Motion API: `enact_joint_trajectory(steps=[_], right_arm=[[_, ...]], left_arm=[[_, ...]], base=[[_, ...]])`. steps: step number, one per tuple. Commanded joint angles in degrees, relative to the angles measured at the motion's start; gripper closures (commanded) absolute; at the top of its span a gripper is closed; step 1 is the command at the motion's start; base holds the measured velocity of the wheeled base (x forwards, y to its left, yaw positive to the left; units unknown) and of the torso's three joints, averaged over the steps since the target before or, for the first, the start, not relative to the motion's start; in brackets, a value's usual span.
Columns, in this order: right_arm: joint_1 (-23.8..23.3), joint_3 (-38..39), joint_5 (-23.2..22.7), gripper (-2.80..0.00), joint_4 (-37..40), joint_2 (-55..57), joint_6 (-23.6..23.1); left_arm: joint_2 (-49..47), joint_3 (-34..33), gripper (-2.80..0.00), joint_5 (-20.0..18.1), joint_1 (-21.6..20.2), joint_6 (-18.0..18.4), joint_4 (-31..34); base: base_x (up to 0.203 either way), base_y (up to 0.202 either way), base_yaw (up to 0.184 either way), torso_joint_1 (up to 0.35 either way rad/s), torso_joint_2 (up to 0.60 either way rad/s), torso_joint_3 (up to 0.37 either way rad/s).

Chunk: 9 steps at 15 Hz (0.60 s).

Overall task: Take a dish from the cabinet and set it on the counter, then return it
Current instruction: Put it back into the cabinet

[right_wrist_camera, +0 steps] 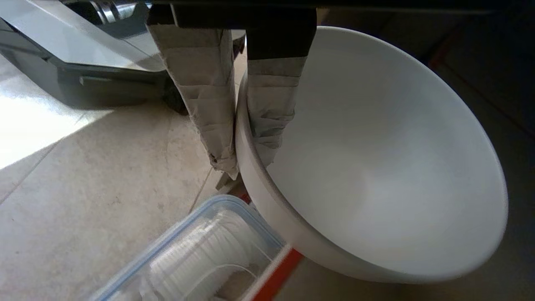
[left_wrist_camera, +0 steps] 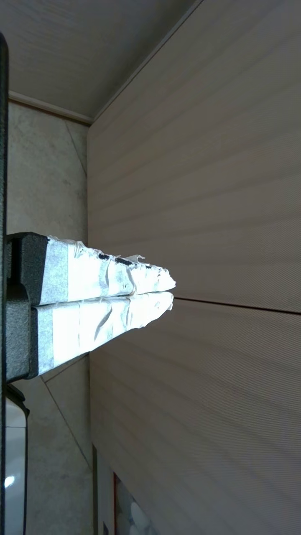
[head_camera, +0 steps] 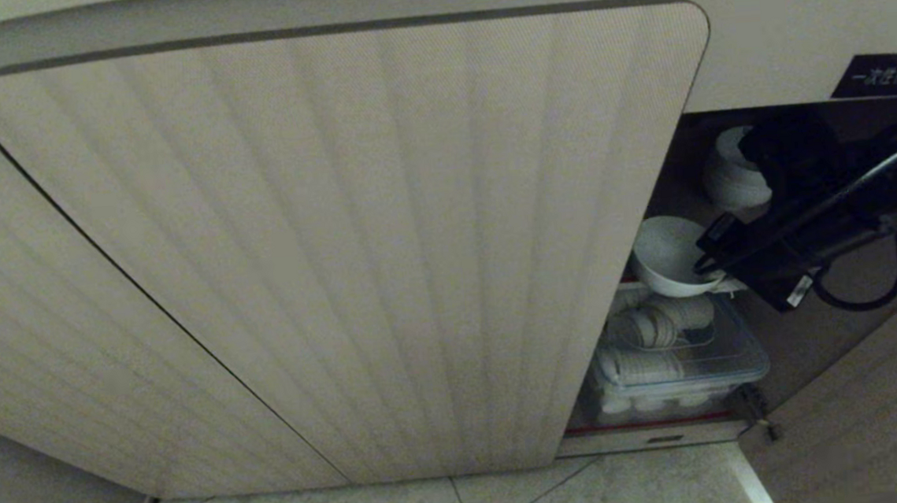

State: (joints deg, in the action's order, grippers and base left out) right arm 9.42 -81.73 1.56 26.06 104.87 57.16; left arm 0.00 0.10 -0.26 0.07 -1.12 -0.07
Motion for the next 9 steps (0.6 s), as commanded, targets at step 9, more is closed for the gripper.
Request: enact_joint_trajectory(steps=[9], right_arm=[[-1.1,-5.7,0.0,0.00,1.4,5.0,0.7]], left_arm=[[0.0,0.0,0.00,0.0,0.0,0.0,0.0]], base=[[0.000,0.000,0.000,0.000,0.00,0.000]])
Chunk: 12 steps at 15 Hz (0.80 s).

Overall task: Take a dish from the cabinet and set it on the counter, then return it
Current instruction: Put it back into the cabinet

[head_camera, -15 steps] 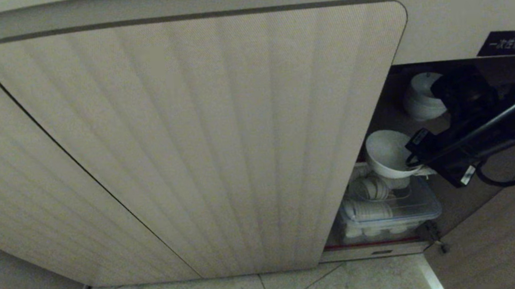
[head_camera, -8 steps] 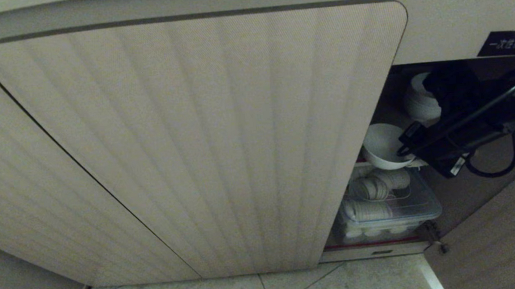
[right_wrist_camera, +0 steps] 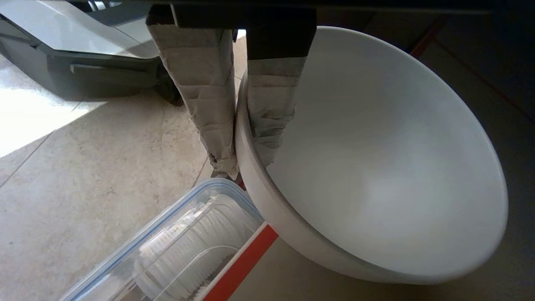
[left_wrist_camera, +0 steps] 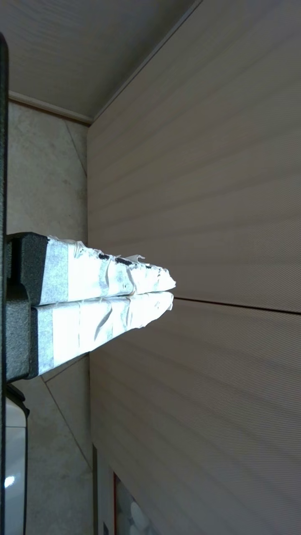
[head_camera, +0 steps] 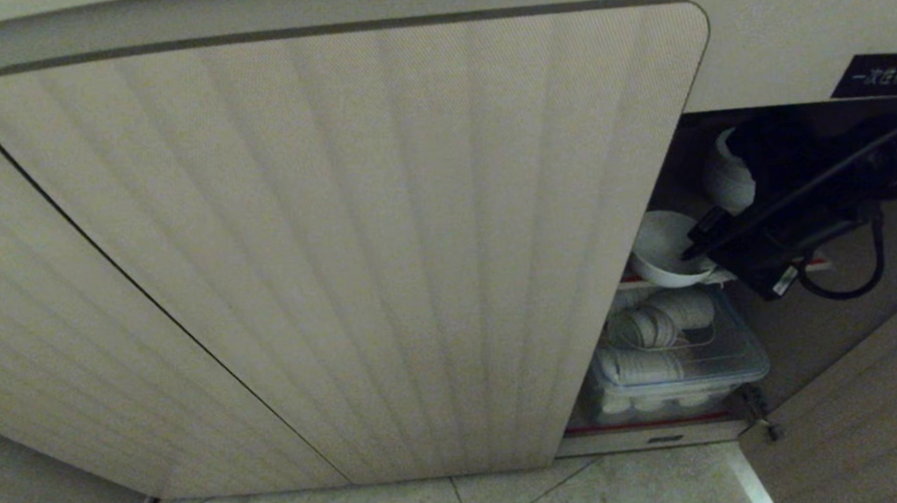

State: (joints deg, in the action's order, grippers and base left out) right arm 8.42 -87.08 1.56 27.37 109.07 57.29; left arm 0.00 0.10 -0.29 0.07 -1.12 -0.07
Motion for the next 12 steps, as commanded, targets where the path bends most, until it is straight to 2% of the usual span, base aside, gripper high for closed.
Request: enact_joint_trajectory(steps=[1,3,10,12], right_arm=[[-0.1,-0.9,0.0,0.00,0.2,1.2,1.9],[-0.1,-2.6,-0.1,0.00,0.9,2.4,4.9],[-0.5,-7.8,-0.1,0.00,2.2,5.6,5.7],[-0.5,-10.7,0.0,0.00,3.5,6.8,9.1]], left_arm=[[0.0,0.0,0.00,0.0,0.0,0.0,0.0],[0.0,0.0,0.00,0.0,0.0,0.0,0.0],[0.0,0.0,0.00,0.0,0.0,0.0,0.0],[0.0,0.0,0.00,0.0,0.0,0.0,0.0]], base=[[0.000,0.000,0.000,0.000,0.00,0.000],[0.000,0.000,0.000,0.000,0.00,0.000],[0.000,0.000,0.000,0.000,0.00,0.000],[0.000,0.000,0.000,0.000,0.00,0.000]])
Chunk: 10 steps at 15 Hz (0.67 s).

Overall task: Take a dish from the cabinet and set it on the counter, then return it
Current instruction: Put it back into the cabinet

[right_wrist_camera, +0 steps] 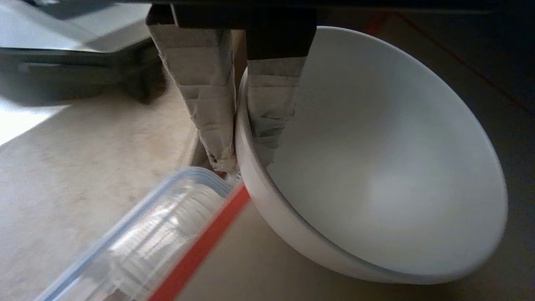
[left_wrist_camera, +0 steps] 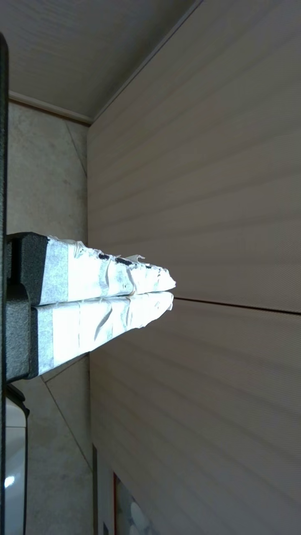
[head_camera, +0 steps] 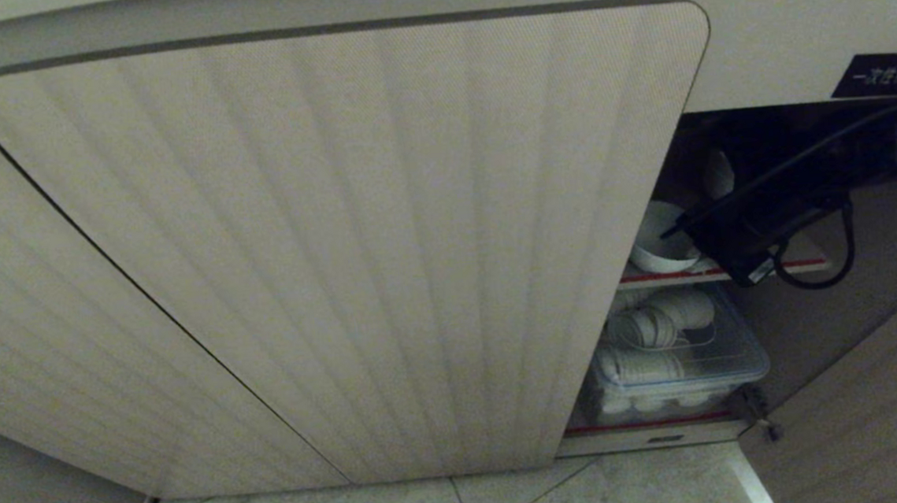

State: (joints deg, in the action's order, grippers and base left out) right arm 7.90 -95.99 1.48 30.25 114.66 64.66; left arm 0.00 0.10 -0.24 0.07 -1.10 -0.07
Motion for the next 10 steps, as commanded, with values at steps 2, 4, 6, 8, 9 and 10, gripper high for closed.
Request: enact_joint_trajectory(steps=[2,4,6,8,9,10], right_arm=[[0.0,-4.0,0.1,0.00,2.4,2.3,3.9],[0.0,-4.2,0.2,0.00,2.4,2.7,4.0],[-0.2,-4.2,0.2,0.00,2.3,2.9,4.1],[-0.3,-4.2,0.2,0.00,2.3,3.1,4.1],[-0.4,-4.2,0.2,0.00,2.1,3.2,4.1],[-0.4,-4.3,0.3,0.00,2.0,3.2,4.1]], left_arm=[[0.0,0.0,0.00,0.0,0.0,0.0,0.0],[0.0,0.0,0.00,-0.1,0.0,0.0,0.0],[0.0,0.0,0.00,0.0,-0.1,0.0,0.0],[0.0,0.0,0.00,-0.1,0.0,0.0,0.0],[0.0,0.0,0.00,0.0,-0.1,0.0,0.0],[0.0,0.0,0.00,0.0,0.0,0.0,0.0]], base=[[0.000,0.000,0.000,0.000,0.00,0.000],[0.000,0.000,0.000,0.000,0.00,0.000],[0.000,0.000,0.000,0.000,0.00,0.000],[0.000,0.000,0.000,0.000,0.00,0.000],[0.000,0.000,0.000,0.000,0.00,0.000],[0.000,0.000,0.000,0.000,0.00,0.000]])
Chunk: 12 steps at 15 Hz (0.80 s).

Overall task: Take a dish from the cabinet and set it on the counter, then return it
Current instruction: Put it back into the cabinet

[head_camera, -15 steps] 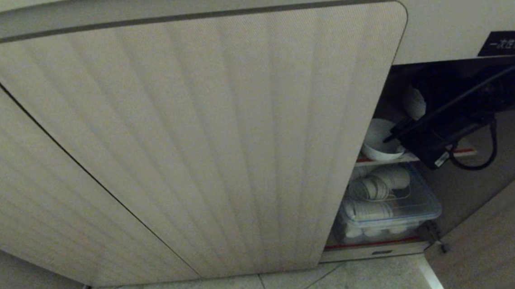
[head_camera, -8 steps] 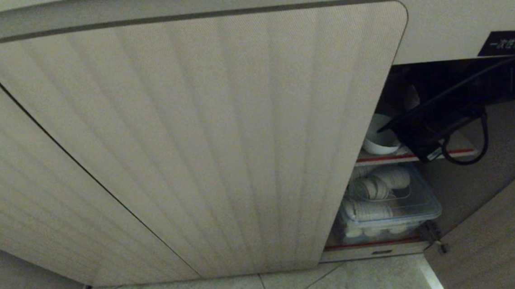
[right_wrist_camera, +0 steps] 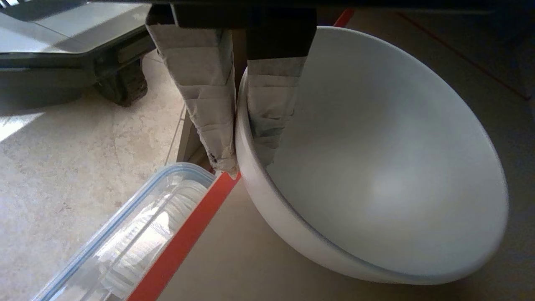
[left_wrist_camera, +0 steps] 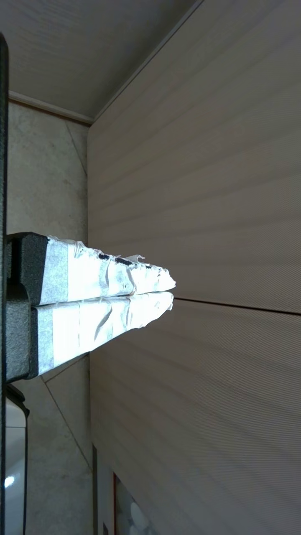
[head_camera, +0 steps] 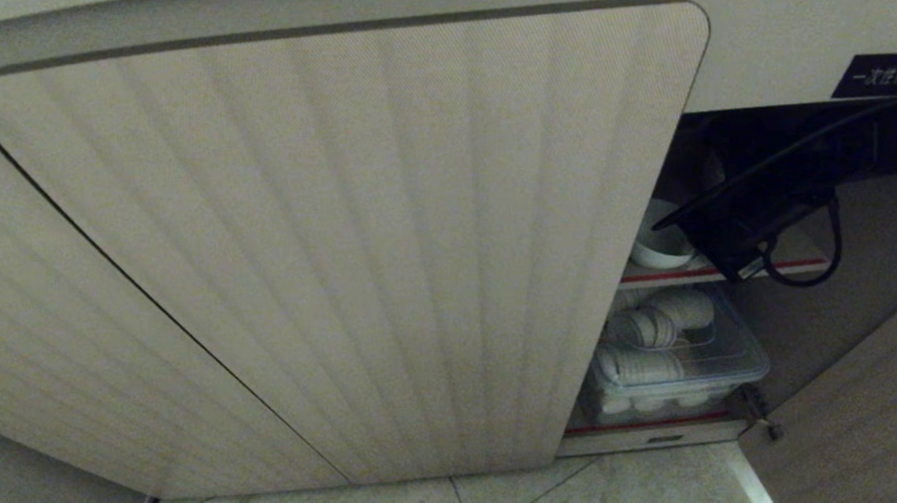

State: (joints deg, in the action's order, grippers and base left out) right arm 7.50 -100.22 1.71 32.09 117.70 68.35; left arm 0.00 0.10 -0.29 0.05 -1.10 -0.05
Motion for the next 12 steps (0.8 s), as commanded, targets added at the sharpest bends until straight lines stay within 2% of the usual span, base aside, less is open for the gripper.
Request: enact_joint_trajectory(steps=[1,5,12], right_arm=[[0.0,-0.3,0.6,0.00,0.2,0.3,0.4],[0.0,-2.7,1.7,0.00,0.5,1.4,1.9],[0.0,-2.7,1.7,0.00,0.6,1.4,2.0]], left_arm=[[0.0,0.0,0.00,0.0,0.0,0.0,0.0],[0.0,0.0,0.00,0.0,0.0,0.0,0.0],[0.0,0.0,0.00,0.0,0.0,0.0,0.0]], base=[[0.000,0.000,0.000,0.000,0.00,0.000],[0.000,0.000,0.000,0.000,0.00,0.000],[0.000,0.000,0.000,0.000,0.00,0.000]])
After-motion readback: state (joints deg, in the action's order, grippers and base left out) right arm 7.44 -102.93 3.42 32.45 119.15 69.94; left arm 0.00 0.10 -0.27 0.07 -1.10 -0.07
